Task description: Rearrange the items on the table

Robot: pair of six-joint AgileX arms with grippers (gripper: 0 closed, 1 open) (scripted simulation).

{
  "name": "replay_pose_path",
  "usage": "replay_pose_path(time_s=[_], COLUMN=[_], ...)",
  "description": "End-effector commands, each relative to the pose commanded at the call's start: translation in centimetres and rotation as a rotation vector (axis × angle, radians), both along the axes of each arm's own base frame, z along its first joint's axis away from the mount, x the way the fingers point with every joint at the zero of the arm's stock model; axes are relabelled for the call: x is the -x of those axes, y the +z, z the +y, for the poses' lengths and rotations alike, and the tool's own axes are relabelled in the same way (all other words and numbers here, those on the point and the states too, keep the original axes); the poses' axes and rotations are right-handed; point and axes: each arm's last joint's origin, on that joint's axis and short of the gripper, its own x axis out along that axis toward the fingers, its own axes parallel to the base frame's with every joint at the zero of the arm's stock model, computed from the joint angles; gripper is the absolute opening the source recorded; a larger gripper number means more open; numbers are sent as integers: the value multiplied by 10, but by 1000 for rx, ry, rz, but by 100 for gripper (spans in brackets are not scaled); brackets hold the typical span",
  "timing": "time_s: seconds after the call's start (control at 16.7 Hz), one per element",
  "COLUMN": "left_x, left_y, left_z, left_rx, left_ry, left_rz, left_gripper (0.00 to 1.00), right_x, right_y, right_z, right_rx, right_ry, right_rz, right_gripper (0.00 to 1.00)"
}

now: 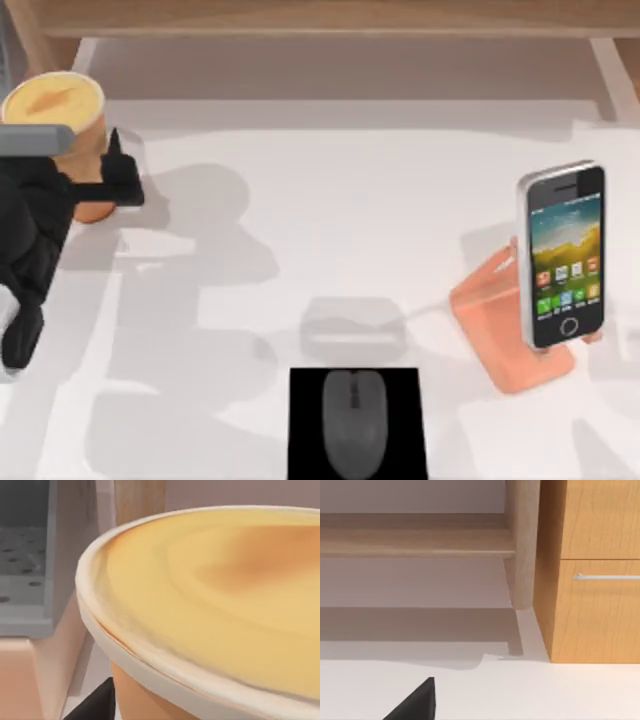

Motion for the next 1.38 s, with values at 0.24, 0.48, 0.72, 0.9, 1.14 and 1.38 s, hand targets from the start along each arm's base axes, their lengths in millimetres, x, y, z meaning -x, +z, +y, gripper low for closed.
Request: replay_pose_path(time_s=[0.24,0.48,0.72,0.9,1.14,1.38], left_x=[-4,-4,-4,-4,-4,-4], left_y=[-1,-1,-1,-1,-1,-1], left_z=[0,0,0,0,0,0], left_rx=[0,0,0,0,0,0], left_ry=[0,0,0,0,0,0], left_rz=[2,2,2,2,2,2], left_gripper=[100,77,47,25,0,0], right_x=[0,0,0,0,0,0], right_y=[0,0,0,0,0,0], right_z=[0,0,0,0,0,0], right_rx=[0,0,0,0,0,0], right_ry=[0,0,0,0,0,0], right_rz=[0,0,0,0,0,0], right_gripper=[100,100,100,100,100,100])
